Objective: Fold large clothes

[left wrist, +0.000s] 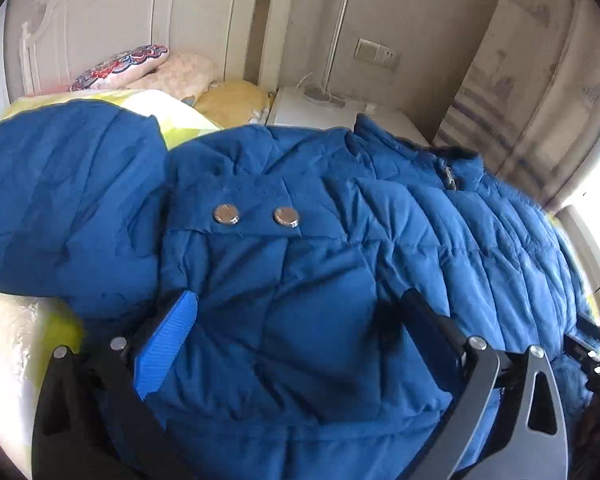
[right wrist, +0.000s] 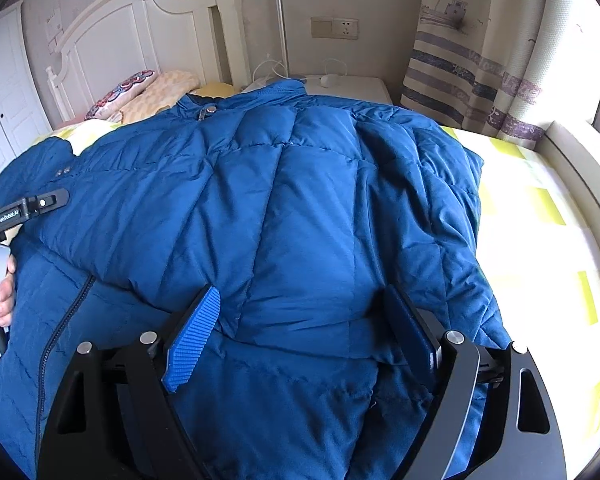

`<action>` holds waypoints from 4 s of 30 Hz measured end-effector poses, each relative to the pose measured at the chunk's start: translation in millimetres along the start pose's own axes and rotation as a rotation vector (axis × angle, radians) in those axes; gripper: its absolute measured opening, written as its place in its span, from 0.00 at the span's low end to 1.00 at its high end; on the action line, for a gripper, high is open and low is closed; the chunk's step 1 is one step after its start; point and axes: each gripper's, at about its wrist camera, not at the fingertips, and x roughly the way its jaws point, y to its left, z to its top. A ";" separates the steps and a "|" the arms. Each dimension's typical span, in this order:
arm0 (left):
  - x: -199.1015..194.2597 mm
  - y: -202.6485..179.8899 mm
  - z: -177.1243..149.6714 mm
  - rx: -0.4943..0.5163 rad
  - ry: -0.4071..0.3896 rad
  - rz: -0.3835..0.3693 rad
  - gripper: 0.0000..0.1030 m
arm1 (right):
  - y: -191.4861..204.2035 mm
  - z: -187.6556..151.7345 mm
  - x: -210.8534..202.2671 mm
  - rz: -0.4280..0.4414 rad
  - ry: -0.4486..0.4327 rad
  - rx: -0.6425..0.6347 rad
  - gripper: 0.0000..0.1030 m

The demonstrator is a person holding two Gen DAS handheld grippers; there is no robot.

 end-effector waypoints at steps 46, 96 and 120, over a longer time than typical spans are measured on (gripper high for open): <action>12.2 -10.4 -7.0 0.104 0.064 0.123 0.98 | -30.5 118.4 73.8 -0.143 0.072 0.128 0.80; -120.8 404.6 3.3 -1.131 -0.387 -0.052 0.95 | 40.8 37.8 42.4 -0.104 0.058 -0.012 0.93; -24.6 -95.8 5.0 0.133 -0.036 -0.256 0.18 | -51.8 11.8 -27.4 0.025 -0.313 0.502 0.92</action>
